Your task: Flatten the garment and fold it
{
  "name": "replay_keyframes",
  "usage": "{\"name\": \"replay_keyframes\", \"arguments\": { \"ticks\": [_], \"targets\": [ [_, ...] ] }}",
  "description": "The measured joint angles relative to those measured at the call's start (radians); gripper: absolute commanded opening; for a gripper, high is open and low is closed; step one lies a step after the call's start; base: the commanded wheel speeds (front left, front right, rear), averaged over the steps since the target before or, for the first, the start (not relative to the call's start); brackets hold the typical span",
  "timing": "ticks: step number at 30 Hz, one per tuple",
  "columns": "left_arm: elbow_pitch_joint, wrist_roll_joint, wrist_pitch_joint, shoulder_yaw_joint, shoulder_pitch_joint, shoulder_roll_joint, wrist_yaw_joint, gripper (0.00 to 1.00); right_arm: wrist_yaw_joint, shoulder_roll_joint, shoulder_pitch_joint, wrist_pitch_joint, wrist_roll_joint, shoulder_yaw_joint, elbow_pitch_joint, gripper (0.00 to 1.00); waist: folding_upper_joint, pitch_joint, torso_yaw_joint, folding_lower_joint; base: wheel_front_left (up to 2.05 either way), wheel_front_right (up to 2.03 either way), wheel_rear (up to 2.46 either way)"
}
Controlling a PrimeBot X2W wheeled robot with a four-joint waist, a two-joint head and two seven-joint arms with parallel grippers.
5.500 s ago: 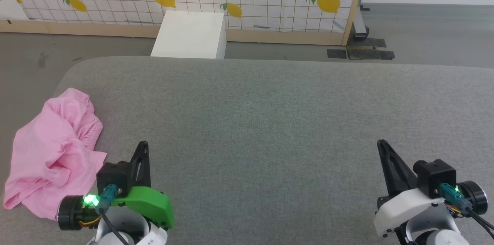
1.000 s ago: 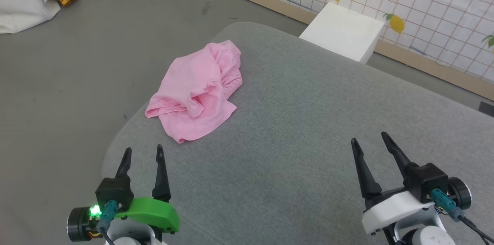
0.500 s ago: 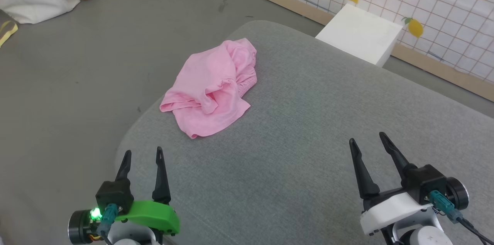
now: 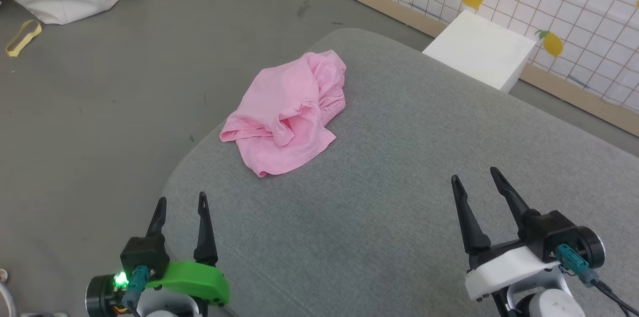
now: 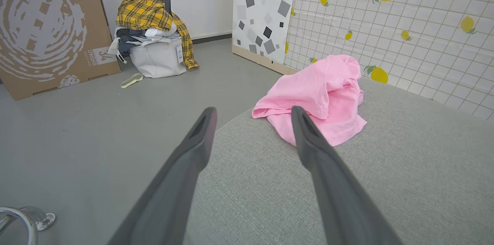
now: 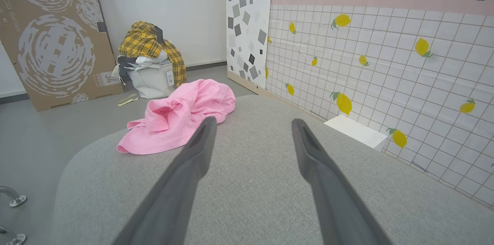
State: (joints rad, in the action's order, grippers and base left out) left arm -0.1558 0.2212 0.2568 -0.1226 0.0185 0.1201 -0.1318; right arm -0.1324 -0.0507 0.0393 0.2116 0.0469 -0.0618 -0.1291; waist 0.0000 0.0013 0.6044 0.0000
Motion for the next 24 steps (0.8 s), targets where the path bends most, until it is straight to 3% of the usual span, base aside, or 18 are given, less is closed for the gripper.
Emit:
{"name": "replay_keyframes", "arguments": {
  "ticks": [9, 19, 24],
  "targets": [
    [0.004, 0.064, -0.031, 0.012, 0.033, 0.002, 0.016, 1.0, 0.0, 0.0, 0.005, -0.003, -0.001, -0.009, 0.007, 1.0, 0.0, 0.014, -0.016, 0.0, 0.0, 0.0, 0.0],
    [-0.119, 0.194, -0.195, 0.087, 0.438, 0.049, 0.083, 1.0, 0.0, 0.001, 0.075, -0.045, -0.045, -0.018, 0.074, 1.0, 0.0, 0.135, -0.077, 0.0001, 0.0, 0.0, 0.0],
    [-0.203, 0.265, -0.372, 0.123, 0.634, 0.117, 0.106, 1.0, 0.0, 0.001, 0.12, -0.055, -0.067, -0.02, 0.104, 1.0, 0.0, 0.23, -0.128, 0.0001, 0.0, 0.0, 0.0]
  ]
}}
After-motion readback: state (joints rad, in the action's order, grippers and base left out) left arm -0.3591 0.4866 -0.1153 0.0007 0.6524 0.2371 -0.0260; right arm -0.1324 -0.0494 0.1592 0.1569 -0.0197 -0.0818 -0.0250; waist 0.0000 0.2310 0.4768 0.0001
